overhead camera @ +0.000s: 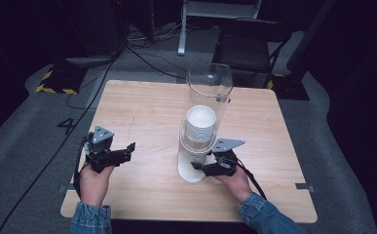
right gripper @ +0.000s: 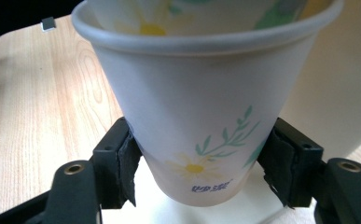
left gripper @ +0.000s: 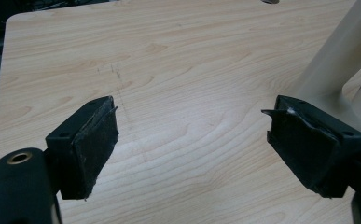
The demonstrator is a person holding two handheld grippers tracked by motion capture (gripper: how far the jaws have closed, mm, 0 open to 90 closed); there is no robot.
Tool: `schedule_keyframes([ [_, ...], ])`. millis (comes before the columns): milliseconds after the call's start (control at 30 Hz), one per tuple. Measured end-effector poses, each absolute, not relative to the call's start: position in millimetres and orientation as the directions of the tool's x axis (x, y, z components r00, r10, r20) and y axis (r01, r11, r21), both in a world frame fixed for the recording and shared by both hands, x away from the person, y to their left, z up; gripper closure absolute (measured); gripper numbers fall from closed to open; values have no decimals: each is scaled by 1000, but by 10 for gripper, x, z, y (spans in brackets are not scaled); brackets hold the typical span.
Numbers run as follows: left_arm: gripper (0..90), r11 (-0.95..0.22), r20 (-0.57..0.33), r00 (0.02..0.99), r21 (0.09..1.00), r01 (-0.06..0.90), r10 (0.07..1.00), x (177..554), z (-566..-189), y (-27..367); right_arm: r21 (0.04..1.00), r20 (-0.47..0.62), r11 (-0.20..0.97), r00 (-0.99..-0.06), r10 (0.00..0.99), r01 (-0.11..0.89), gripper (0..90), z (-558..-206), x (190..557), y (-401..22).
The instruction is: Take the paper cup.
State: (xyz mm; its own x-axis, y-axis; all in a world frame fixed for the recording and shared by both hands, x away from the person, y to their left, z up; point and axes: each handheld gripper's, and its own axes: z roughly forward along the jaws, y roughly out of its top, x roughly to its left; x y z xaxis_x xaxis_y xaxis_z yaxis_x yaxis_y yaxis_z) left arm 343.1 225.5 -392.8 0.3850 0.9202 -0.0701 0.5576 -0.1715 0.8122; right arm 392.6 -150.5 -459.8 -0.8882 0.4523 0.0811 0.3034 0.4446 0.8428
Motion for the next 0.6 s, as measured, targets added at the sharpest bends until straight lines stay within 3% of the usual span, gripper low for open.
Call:
schedule_keyframes([
  [600, 158, -182, -78, 416, 816, 548, 906, 3577, -3915, 2134, 815, 66, 481, -876, 478, 324, 347, -4689, 3851, -1585],
])
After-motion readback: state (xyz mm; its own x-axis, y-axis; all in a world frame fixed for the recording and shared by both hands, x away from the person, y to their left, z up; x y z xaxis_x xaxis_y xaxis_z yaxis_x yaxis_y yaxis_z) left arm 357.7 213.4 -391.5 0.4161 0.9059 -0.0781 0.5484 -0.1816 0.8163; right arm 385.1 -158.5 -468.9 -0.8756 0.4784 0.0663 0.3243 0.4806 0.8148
